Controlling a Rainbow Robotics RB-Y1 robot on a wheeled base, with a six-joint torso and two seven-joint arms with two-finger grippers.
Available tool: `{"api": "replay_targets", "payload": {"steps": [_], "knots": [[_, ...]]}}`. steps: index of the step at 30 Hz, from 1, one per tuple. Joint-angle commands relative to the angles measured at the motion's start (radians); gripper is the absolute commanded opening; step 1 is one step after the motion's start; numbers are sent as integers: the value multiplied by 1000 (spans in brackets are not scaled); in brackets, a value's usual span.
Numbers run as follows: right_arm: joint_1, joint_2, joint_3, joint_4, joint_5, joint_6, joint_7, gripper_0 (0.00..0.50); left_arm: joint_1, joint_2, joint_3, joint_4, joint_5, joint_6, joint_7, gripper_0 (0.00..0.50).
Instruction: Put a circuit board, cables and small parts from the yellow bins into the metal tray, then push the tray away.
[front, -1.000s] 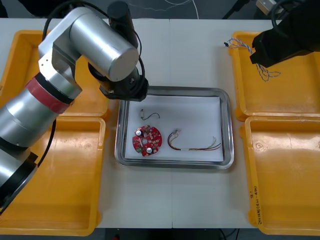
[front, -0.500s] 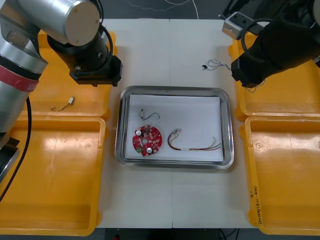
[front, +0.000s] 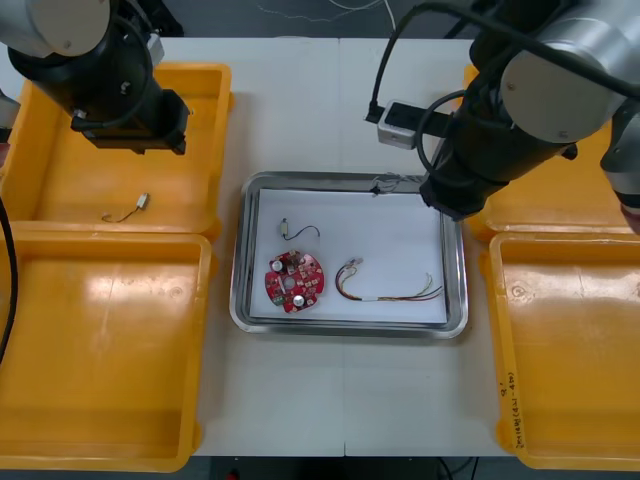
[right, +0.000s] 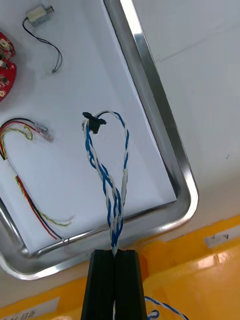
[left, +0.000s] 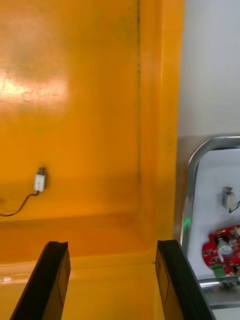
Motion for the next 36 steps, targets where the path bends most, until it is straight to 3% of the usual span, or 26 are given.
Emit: {"api": "replay_targets", "payload": {"steps": [1, 6, 12, 28, 36], "knots": [[9, 74, 12, 54, 20, -61, 139, 0, 41, 52, 65, -25, -23, -6, -160, 500], [35, 76, 51, 103, 20, -162, 208, 0, 92, 55, 105, -16, -42, -55, -229, 500], [49, 73, 91, 107, 54, -191, 216, 0, 97, 61, 105, 74, -52, -128, -308, 500], [80, 73, 151, 216, 91, -335, 228, 0, 100, 64, 58, 262, -51, -300, -363, 500], [89, 73, 176, 273, 103, -398, 228, 0, 146, 64, 35, 278, -46, -391, -374, 500]]}}
